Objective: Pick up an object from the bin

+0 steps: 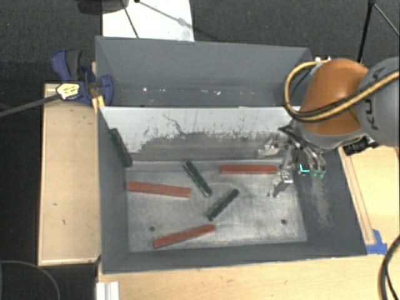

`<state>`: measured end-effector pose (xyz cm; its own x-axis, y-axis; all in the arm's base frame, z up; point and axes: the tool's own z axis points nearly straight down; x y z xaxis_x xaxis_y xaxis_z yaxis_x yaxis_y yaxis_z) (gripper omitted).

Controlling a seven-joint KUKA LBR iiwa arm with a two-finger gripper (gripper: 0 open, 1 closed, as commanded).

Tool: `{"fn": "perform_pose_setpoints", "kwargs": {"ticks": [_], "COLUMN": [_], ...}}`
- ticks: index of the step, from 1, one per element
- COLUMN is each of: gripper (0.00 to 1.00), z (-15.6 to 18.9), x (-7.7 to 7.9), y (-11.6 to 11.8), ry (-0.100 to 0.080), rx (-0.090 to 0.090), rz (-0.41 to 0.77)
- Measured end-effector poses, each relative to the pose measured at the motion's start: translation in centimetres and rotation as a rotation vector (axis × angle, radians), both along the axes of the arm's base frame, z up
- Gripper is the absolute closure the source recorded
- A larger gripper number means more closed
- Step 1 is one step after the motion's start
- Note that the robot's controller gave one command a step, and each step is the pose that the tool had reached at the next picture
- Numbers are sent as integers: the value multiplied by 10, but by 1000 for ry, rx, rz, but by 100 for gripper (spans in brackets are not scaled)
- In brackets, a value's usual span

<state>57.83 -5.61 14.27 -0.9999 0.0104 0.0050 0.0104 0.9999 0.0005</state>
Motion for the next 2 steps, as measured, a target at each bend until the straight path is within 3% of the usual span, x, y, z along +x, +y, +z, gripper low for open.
{"fn": "perform_pose_setpoints", "kwargs": {"ticks": [1, 2], "gripper": [100, 0], "z": [5, 5], "x": [2, 2], "y": [0, 0], "ry": [-8, -8], "rx": [-1, -1], "rz": [3, 4]}}
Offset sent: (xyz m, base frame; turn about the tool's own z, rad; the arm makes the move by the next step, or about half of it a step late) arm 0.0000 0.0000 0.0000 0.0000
